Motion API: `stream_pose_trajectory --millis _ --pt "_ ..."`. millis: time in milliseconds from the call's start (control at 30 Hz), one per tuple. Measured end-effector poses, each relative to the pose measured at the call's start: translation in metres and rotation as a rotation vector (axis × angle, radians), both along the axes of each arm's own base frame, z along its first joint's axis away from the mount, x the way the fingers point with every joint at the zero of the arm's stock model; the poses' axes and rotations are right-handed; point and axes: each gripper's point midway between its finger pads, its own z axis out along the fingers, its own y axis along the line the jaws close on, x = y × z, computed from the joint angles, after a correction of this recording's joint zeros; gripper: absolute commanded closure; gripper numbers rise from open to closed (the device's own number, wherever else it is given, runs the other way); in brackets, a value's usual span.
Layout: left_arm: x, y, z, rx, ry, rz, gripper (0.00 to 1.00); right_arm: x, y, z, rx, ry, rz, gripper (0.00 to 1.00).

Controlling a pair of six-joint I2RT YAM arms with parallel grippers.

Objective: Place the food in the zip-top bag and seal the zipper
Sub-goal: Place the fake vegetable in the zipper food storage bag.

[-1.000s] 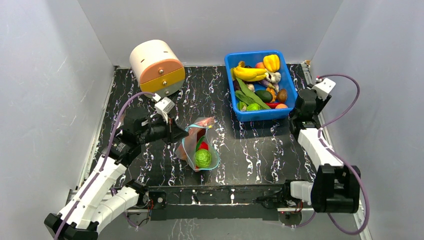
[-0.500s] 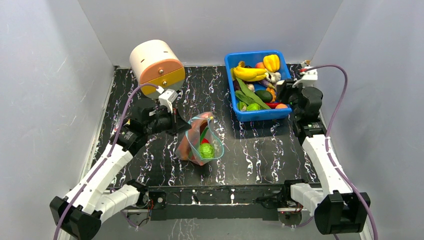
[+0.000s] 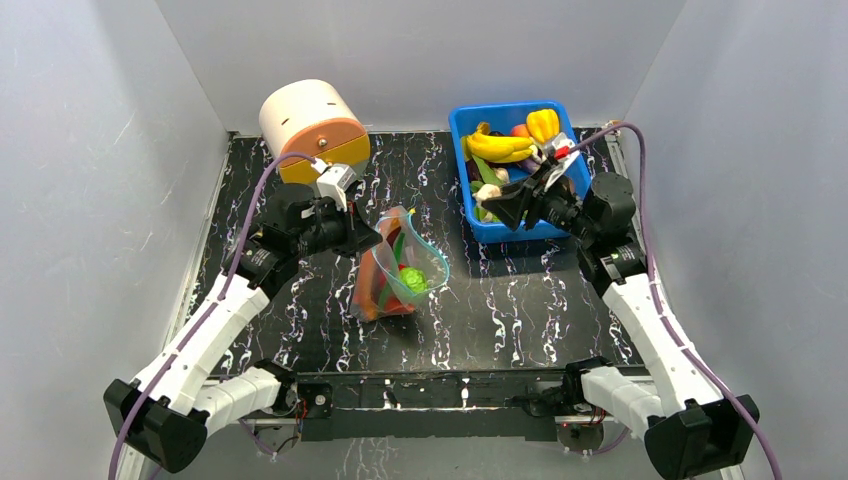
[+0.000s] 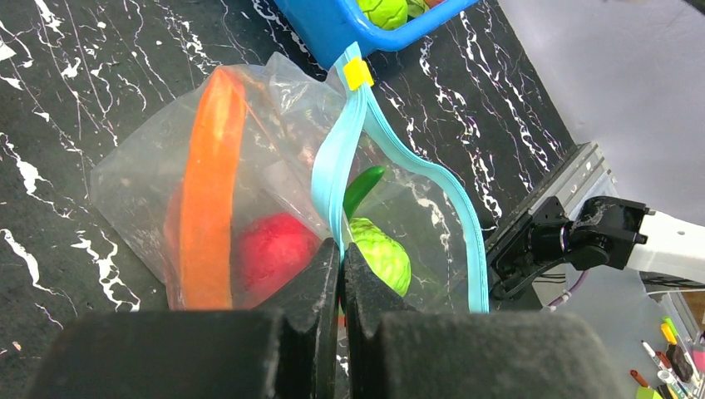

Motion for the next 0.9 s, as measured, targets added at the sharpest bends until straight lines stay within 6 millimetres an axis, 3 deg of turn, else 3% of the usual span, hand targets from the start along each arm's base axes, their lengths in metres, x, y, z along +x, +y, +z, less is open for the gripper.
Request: stream_pose_trajectory --millis 233,433,700,900 --pt "-0.004 -0.004 0.005 -0.016 -0.015 -0.035 1.0 -0.047 0.046 0.012 0.044 -0.016 0.307 0.73" --pt "-0.011 -0.01 0.013 -0.047 -0.031 -0.088 1.0 -0.071 0.074 0.014 0.074 -0.001 0.456 0.72" --pt "-0.018 -0.014 0.015 -0.078 -0.027 -0.126 1.0 -0.101 0.118 0.001 0.067 0.044 0.599 0.72" --pt "-0.022 -0.016 0.015 -0.089 -0.018 -0.146 1.0 -0.104 0.14 -0.028 0.007 0.091 0.614 0.71"
